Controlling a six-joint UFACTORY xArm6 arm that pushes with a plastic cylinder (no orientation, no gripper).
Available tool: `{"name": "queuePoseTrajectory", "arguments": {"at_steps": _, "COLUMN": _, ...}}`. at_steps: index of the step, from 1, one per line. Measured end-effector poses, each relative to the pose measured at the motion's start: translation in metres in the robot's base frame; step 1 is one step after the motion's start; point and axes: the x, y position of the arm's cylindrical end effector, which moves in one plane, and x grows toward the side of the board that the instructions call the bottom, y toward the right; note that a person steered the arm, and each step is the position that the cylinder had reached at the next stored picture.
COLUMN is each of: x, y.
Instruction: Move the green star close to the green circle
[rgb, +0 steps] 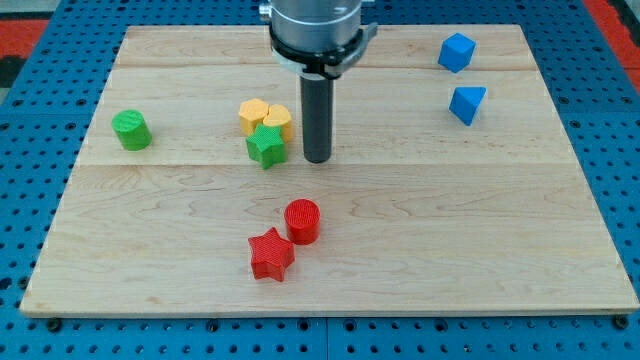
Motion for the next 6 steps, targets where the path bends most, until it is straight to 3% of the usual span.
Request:
{"name": "queuePoseTrajectory", "arguments": {"at_steps": 3, "x": 0.009, "y": -0.146}}
{"name": "queuePoseTrajectory", "arguments": {"at_steps": 5, "x": -0.011, "y": -0.134}}
{"name": "queuePoseTrajectory", "arguments": {"at_steps": 6, "x": -0.018, "y": -0.160}}
